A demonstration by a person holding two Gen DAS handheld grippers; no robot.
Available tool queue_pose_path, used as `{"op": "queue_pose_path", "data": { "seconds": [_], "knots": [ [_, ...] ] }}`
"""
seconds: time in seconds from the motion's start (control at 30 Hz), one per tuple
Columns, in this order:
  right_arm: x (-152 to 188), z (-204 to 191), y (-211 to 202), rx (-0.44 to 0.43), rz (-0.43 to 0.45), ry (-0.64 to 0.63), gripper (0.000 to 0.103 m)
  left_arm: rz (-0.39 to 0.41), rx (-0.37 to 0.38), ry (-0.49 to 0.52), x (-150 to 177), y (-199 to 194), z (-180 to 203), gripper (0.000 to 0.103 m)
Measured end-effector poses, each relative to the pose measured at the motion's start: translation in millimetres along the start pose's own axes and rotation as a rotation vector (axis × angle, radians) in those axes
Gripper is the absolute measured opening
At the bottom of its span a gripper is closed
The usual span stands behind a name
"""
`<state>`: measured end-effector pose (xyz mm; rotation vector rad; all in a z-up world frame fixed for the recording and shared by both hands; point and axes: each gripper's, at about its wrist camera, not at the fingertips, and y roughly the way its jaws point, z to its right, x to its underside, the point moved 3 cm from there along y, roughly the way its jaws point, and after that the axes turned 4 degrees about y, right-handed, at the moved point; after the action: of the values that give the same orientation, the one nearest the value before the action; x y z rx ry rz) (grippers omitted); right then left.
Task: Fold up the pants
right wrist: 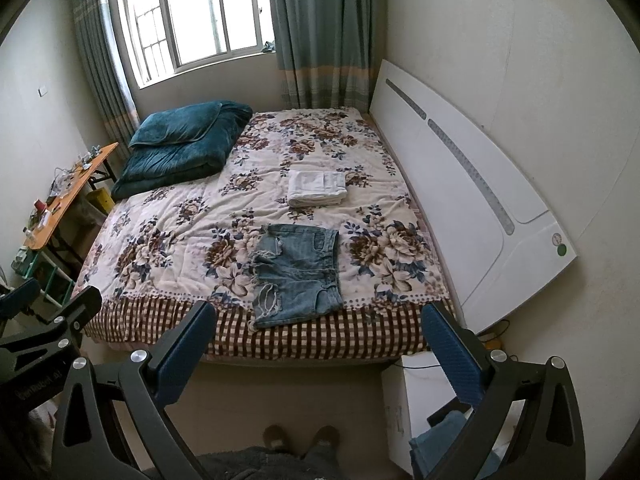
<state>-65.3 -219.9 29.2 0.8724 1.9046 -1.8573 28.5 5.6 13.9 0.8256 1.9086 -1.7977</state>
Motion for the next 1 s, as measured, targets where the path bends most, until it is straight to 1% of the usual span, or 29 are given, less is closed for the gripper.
{"op": "queue_pose_path", "data": {
  "seconds": [0.4, 0.63, 0.77, 0.83, 0.93, 0.97, 1.0],
  "knots": [
    [4, 1, 1, -0.003, 0.002, 0.0, 0.103, 0.003, -0.001, 0.004, 4, 1, -1, 0.103],
    [1, -4, 1, -0.014, -0.009, 0.002, 0.103, -0.005, -0.002, -0.001, -3, 1, 4, 0.103],
    [4, -6, 0, -0.011, -0.006, 0.004, 0.103, -0.017, -0.014, -0.011, -4, 12, 14, 0.103],
    [-2, -5, 12, -0.019, -0.015, 0.01, 0.103, -0.023, -0.023, -0.023, -1, 22, 16, 0.103],
    [-3, -4, 28, -0.026, -0.023, 0.018, 0.103, -0.035, -0.059, -0.039, 0, 53, 22, 0.103],
    [-3, -4, 38, -0.033, -0.029, 0.023, 0.103, -0.036, -0.069, -0.044, 0, 61, 23, 0.103],
    [-3, -1, 48, -0.039, -0.033, 0.028, 0.103, -0.041, -0.093, -0.051, -2, 73, 22, 0.103]
  ]
}}
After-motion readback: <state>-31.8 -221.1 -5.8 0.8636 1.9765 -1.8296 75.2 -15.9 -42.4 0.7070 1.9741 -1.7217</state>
